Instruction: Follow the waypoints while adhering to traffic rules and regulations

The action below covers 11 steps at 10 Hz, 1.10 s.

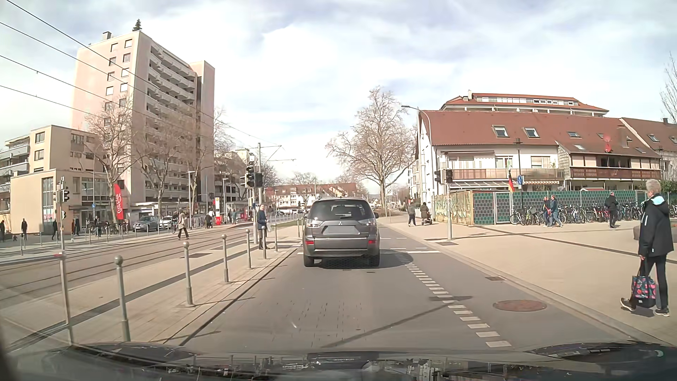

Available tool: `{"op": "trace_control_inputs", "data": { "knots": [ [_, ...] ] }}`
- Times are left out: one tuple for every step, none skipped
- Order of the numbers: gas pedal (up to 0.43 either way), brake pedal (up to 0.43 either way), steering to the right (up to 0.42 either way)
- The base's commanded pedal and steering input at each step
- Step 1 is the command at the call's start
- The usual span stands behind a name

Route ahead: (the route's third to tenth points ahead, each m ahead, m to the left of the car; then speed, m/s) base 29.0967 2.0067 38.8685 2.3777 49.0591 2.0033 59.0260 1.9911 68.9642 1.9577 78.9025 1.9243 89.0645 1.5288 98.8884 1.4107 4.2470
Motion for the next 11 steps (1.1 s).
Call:
{"op": "trace_control_inputs", "data": {
  "knots": [
    [0.0, 0.0, -0.002],
    [0.0, 0.0, -0.002],
    [0.0, 0.0, -0.002],
    [0.0, 0.0, -0.002],
    [0.0, 0.0, -0.002],
    [0.0, 0.0, -0.002],
    [0.0, 0.0, -0.002],
    [0.0, 0.0, -0.003],
    [0.0, 0.0, -0.002],
    [0.0, 0.0, -0.003],
    [0.0, 0.0, -0.003]
  ]
}}
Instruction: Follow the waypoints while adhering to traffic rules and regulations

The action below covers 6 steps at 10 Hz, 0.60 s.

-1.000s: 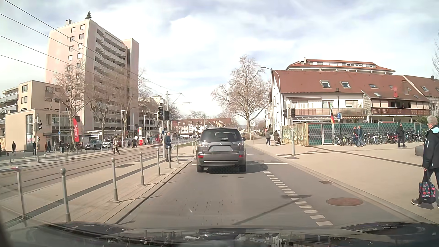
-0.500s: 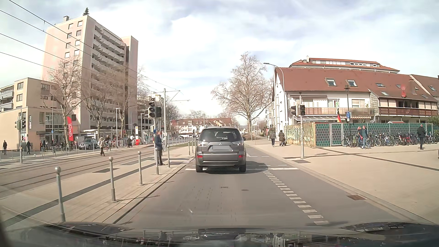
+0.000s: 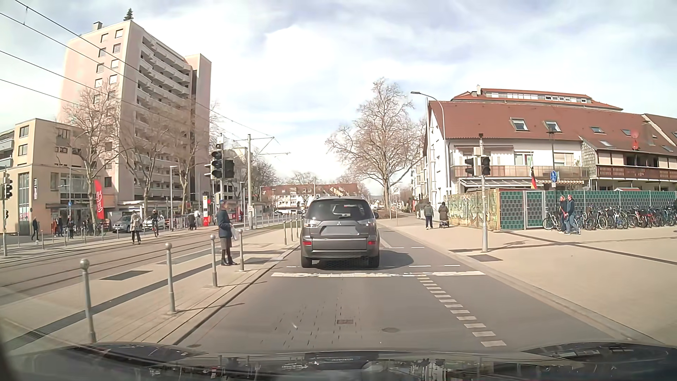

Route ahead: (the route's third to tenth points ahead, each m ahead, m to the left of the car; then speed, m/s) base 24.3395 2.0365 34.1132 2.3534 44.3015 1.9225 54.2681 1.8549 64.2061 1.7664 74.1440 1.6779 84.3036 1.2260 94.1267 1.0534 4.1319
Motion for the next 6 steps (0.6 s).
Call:
{"op": "trace_control_inputs", "data": {
  "knots": [
    [0.0, 0.0, -0.003],
    [0.0, 0.0, -0.004],
    [0.0, 0.0, -0.005],
    [0.0, 0.0, -0.005],
    [0.0, 0.0, -0.005],
    [0.0, 0.0, -0.006]
  ]
}}
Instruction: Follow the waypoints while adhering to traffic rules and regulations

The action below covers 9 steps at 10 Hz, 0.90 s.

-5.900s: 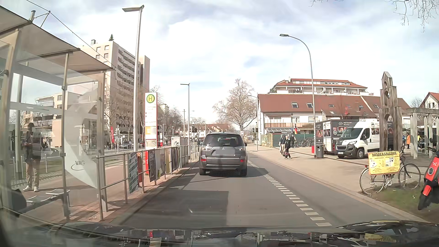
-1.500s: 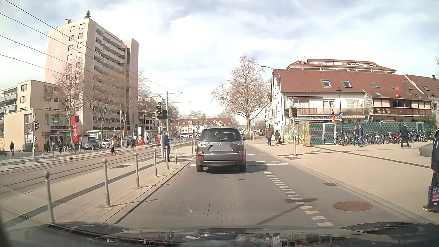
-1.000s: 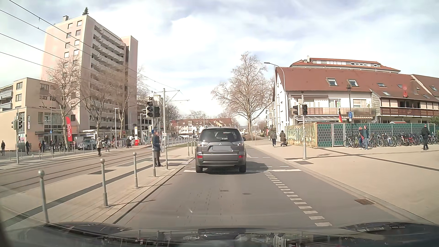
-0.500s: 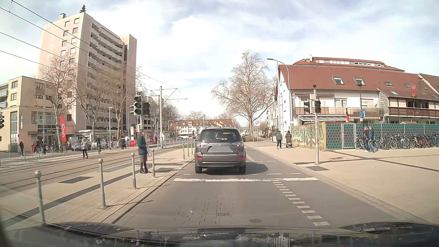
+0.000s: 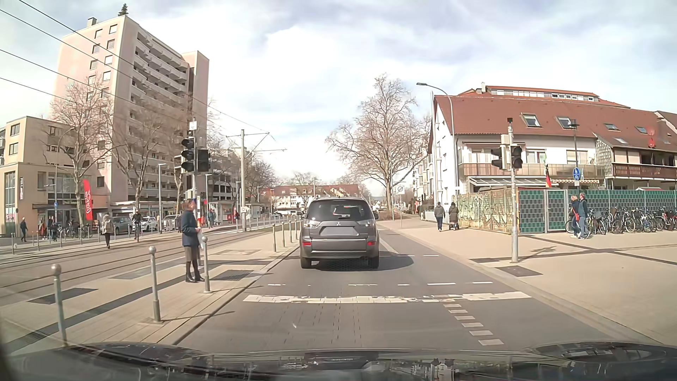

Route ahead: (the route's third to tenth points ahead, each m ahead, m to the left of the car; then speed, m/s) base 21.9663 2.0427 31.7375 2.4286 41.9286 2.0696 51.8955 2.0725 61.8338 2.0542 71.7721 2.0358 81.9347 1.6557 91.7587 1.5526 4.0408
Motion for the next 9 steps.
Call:
{"op": "trace_control_inputs", "data": {
  "knots": [
    [0.0, 0.0, -0.006],
    [0.008, 0.0, -0.007],
    [0.008, 0.0, -0.007],
    [0.008, 0.0, -0.008],
    [0.008, 0.0, -0.008],
    [0.008, 0.0, -0.009],
    [0.008, 0.0, -0.009],
    [0.008, 0.0, -0.008],
    [0.008, 0.0, -0.008]
  ]
}}
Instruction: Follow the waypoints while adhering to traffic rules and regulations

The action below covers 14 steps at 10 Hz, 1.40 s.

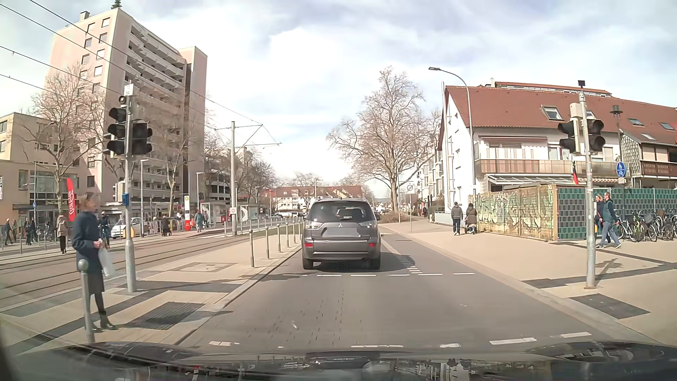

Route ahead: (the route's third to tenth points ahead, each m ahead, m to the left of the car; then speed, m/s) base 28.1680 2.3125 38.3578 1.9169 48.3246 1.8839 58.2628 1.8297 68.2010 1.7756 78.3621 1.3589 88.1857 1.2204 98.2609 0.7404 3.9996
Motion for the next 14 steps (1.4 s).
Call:
{"op": "trace_control_inputs", "data": {
  "knots": [
    [0.008, 0.0, -0.008],
    [0.008, 0.0, -0.009],
    [0.008, 0.0, -0.008],
    [0.008, 0.0, -0.007],
    [0.008, 0.0, -0.006],
    [0.008, 0.0, -0.005],
    [0.008, 0.0, -0.004],
    [0.008, 0.0, -0.004],
    [0.008, 0.0, -0.003],
    [0.008, 0.0, -0.003],
    [0.008, 0.0, -0.002],
    [0.008, 0.0, -0.003],
    [0.008, 0.0, -0.002],
    [0.008, 0.0, -0.001]
  ]
}}
